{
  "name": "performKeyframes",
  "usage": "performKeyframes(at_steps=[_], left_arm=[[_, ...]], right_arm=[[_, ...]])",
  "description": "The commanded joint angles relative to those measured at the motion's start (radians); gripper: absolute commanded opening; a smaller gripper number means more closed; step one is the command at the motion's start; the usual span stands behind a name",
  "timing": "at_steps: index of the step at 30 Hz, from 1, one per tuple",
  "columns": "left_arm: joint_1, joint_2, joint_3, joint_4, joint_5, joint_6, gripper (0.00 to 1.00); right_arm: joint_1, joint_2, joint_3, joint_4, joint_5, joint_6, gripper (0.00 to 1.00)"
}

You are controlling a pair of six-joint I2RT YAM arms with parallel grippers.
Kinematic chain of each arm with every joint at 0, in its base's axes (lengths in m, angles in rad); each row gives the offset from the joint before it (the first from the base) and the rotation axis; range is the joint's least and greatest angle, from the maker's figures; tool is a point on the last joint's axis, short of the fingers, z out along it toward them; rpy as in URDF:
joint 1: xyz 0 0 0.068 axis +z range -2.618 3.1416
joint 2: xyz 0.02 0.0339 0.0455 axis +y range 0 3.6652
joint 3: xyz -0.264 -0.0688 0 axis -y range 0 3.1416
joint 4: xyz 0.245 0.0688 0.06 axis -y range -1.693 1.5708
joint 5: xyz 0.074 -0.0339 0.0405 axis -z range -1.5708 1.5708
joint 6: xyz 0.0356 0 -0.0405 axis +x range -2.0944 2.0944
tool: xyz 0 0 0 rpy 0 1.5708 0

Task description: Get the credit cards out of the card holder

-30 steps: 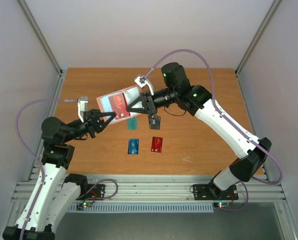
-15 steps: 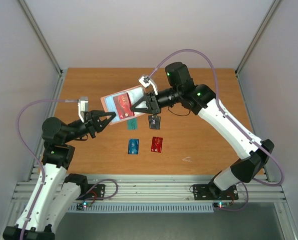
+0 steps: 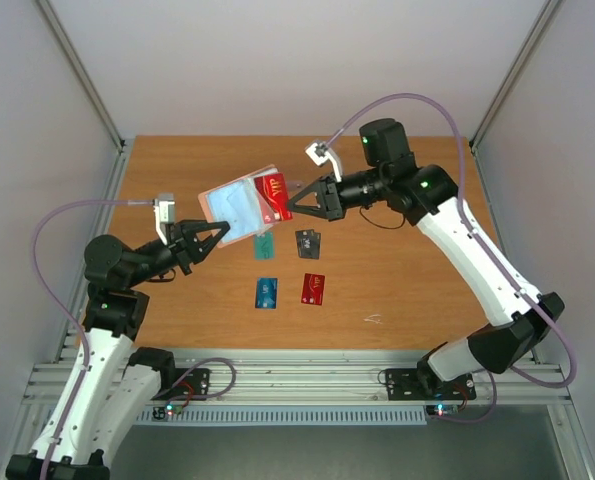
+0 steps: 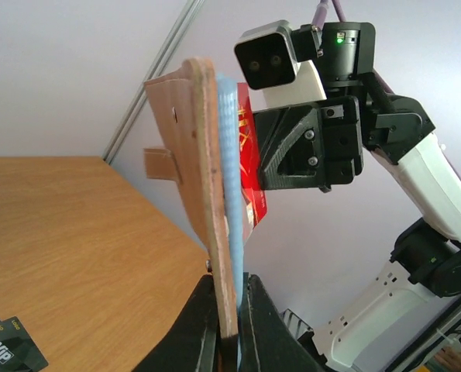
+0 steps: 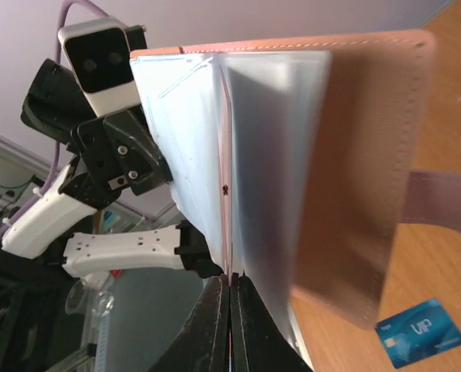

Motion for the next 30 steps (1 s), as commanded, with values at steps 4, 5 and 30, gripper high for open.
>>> performKeyframes(at_steps=[4, 5, 30], left_arm=[[0.005, -0.02, 0.003, -0.015, -0.038, 0.049, 0.0], [0.006, -0.022, 0.007, -0.039, -0.061, 0.062, 0.0], [0.043, -0.04, -0.042, -0.423, -0.518, 0.119, 0.0]], right_arm=[[-0.029, -0.047, -0.005, -0.099, 0.065, -0.041, 0.01], [-0.046, -0.054, -0.015, -0.106, 0.087, -0.026, 0.01], [-0.156, 0.171, -0.793, 0.343, 0.182, 0.566, 0.01]])
